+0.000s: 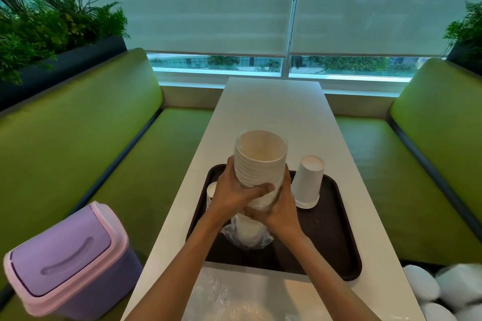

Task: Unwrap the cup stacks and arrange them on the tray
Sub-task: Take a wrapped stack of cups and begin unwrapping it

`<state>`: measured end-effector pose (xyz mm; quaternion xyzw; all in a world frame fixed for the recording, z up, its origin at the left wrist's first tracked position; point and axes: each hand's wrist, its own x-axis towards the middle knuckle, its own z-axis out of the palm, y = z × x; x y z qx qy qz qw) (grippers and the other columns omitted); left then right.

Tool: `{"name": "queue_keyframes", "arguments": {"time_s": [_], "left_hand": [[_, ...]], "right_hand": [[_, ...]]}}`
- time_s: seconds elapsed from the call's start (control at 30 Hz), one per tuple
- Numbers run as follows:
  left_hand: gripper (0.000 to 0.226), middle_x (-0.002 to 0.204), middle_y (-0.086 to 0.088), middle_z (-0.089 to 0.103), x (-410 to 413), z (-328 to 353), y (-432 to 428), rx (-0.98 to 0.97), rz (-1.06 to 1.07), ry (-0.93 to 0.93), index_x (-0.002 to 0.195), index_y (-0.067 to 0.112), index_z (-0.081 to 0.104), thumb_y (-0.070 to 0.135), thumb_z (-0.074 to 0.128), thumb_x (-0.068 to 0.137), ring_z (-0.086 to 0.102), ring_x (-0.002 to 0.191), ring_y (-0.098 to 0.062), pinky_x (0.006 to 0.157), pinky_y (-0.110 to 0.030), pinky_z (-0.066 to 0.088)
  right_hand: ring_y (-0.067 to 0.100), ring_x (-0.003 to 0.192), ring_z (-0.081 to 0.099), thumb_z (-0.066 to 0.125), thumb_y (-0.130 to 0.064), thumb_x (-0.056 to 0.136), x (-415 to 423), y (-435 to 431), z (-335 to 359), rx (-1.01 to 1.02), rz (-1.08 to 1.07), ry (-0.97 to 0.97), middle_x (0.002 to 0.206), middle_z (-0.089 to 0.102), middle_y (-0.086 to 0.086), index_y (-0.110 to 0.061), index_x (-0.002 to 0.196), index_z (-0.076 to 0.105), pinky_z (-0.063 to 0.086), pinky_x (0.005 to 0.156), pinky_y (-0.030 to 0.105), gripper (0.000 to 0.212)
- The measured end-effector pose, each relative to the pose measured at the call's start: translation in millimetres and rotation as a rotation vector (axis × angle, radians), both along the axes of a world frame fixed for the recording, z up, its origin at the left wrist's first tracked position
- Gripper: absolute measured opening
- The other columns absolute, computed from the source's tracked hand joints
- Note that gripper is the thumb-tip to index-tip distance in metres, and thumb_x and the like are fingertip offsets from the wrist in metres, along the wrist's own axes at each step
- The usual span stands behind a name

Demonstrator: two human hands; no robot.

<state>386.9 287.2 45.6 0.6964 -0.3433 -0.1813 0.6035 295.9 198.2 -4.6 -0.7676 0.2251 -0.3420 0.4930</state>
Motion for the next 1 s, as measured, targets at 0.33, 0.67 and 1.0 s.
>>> {"name": "queue_keyframes", "arguments": {"time_s": [0.33, 0.67, 1.0], "left_hand": [[0.119, 0.129, 0.013, 0.052, 19, 31, 7, 0.035, -0.152, -0.009, 0.138, 0.027, 0.032, 0.058, 0.088, 0.037, 0.053, 0.116, 0.000, 0.091, -0.012, 0.045], [0.094, 0.118, 0.006, 0.063, 14, 5, -3, -0.025, -0.113, 0.085, 0.124, 0.026, 0.047, 0.047, 0.085, 0.041, 0.060, 0.107, -0.005, 0.087, -0.023, 0.050], [0.122, 0.134, 0.003, 0.055, 24, -21, 22, 0.081, -0.244, 0.231, 0.143, 0.022, 0.031, 0.064, 0.085, 0.041, 0.053, 0.122, -0.009, 0.098, -0.029, 0.048]], "right_hand": [[0.001, 0.109, 0.057, 0.088, -0.047, 0.051, 3, 5, -15, 0.076, -0.009, -0.005, 0.118, 0.056, -0.014, -0.026, 0.128, 0.040, 0.048, 0.084, 0.011, 0.093], [0.000, 0.108, 0.057, 0.091, -0.034, 0.057, 0, -1, -33, 0.184, 0.054, 0.102, 0.116, 0.057, -0.017, -0.029, 0.128, 0.041, 0.049, 0.081, 0.010, 0.087], [0.013, 0.130, 0.045, 0.087, -0.057, 0.052, -22, -12, -38, 0.229, 0.164, 0.270, 0.147, 0.042, -0.006, -0.036, 0.148, 0.022, 0.045, 0.105, 0.042, 0.118]]}}
